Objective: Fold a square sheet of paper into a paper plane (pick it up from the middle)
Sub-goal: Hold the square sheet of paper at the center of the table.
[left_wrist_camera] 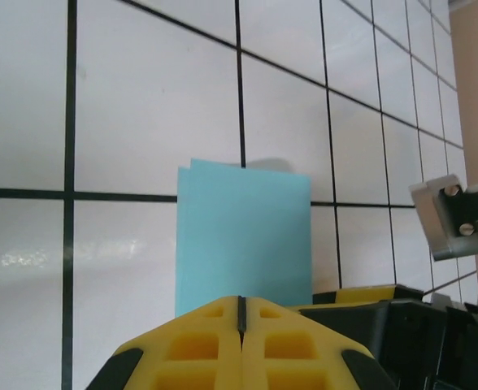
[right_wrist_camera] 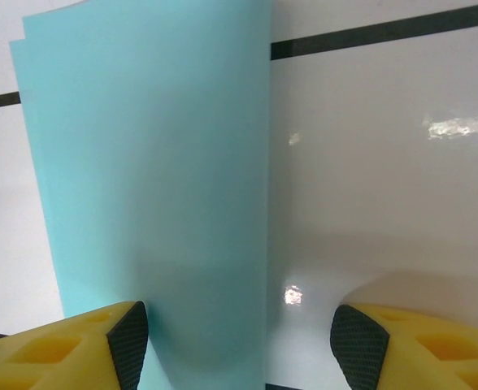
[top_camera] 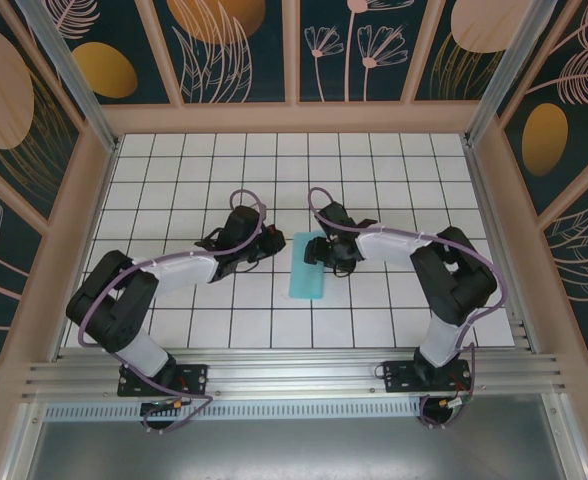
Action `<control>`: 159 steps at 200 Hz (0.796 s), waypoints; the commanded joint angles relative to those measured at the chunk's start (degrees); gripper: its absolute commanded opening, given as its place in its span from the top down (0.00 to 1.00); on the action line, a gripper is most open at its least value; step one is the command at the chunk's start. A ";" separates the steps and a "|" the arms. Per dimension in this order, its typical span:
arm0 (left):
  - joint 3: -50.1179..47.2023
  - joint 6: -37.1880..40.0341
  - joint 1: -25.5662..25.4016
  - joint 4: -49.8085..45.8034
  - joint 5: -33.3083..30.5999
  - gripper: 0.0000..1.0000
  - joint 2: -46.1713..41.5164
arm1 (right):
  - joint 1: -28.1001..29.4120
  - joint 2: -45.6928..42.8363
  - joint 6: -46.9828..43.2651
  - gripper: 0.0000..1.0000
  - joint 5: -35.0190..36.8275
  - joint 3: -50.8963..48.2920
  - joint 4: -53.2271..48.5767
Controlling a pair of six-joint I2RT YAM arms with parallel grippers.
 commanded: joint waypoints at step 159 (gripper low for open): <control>-0.61 0.53 -0.33 0.29 2.89 1.00 2.12 | -1.11 8.17 -4.68 0.37 -2.03 -3.94 -1.64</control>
